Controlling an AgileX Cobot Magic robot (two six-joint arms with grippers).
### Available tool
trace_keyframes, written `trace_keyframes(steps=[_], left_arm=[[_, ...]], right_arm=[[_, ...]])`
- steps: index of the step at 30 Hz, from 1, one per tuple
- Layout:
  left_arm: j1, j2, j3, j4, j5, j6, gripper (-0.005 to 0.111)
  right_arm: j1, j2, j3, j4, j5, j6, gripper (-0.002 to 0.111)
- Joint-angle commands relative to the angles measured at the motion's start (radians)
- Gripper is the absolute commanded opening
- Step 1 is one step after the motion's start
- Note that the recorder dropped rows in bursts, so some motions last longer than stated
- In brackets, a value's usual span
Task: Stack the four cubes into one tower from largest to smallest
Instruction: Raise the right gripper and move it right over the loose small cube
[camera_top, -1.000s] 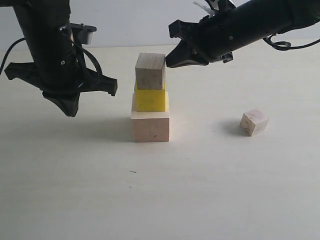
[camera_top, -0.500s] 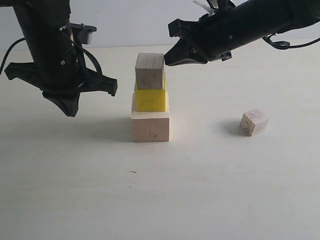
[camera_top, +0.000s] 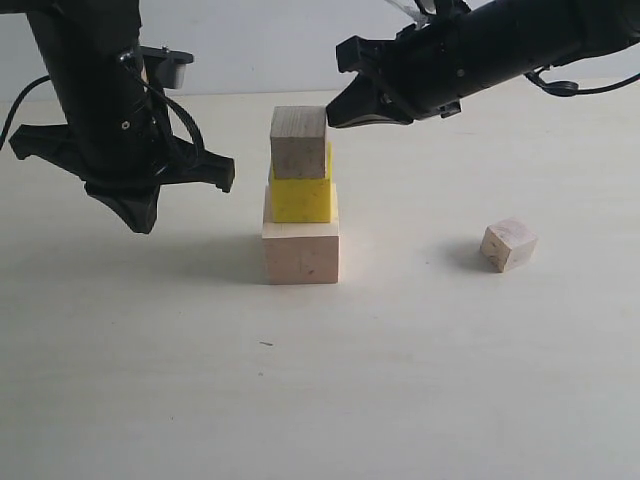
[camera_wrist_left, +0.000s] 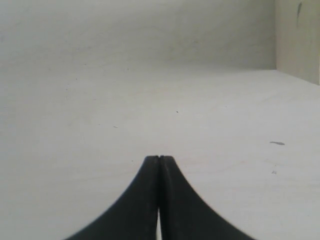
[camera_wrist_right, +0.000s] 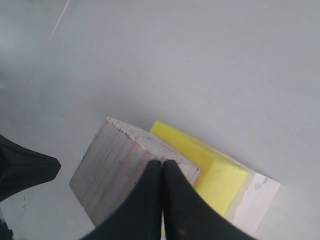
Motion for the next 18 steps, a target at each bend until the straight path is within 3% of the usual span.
trace_keyframes(steps=[1, 11, 18], left_arm=[[0.003, -0.011, 0.005, 0.003, -0.001, 0.006, 0.000], [0.003, -0.011, 0.005, 0.003, -0.001, 0.016, 0.000], [0.003, -0.011, 0.005, 0.005, -0.001, 0.028, 0.000]], right_arm=[[-0.006, 0.003, -0.007, 0.017, -0.003, -0.023, 0.000], [-0.009, -0.056, -0.007, -0.141, -0.155, 0.047, 0.000], [-0.024, -0.113, -0.007, -0.809, -0.201, 0.615, 0.000]])
